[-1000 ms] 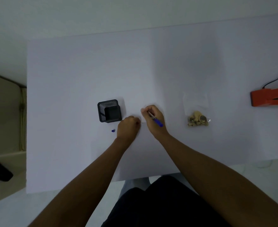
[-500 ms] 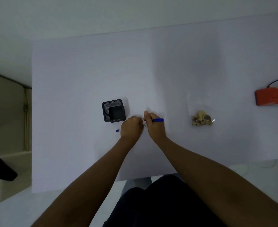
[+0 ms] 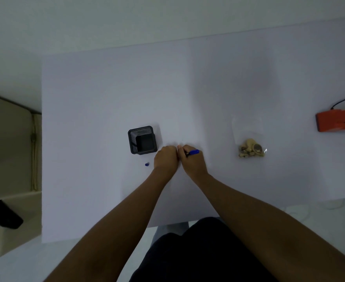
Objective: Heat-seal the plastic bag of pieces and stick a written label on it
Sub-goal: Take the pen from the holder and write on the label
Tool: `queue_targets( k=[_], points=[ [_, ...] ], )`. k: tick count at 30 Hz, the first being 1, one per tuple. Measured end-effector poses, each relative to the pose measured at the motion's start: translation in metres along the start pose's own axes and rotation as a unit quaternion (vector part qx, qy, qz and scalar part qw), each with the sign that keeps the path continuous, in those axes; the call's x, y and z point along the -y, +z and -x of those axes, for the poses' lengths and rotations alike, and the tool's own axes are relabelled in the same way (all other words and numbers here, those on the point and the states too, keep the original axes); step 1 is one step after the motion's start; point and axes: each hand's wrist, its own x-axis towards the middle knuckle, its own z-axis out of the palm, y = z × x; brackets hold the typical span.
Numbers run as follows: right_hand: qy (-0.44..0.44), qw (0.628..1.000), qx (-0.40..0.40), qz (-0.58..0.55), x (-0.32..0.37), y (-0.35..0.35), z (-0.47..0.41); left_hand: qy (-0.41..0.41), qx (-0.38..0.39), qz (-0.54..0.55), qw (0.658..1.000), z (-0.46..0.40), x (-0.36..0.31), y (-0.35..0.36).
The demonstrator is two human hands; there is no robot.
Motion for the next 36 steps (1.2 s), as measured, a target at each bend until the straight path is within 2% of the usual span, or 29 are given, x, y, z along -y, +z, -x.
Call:
queue_targets(
  k=[19, 32, 36],
  points=[
    [0.012, 1.000, -0.006, -0.017, 0.000, -0.002, 0.003, 0.000, -0.011, -0.038, 0.999, 0.005, -0.002, -0.003],
    [-0.019, 0.999, -0.015, 0.044, 0.007, -0.001, 0.002, -0.005, -0.002, -0.033, 0.999, 0.006, -0.006, -0.009],
    [-0.002, 0.999, -0.012, 0.052, 0.005, -0.001, 0.001, -0.005, -0.004, -0.030, 1.000, 0.007, -0.006, -0.009]
  ],
)
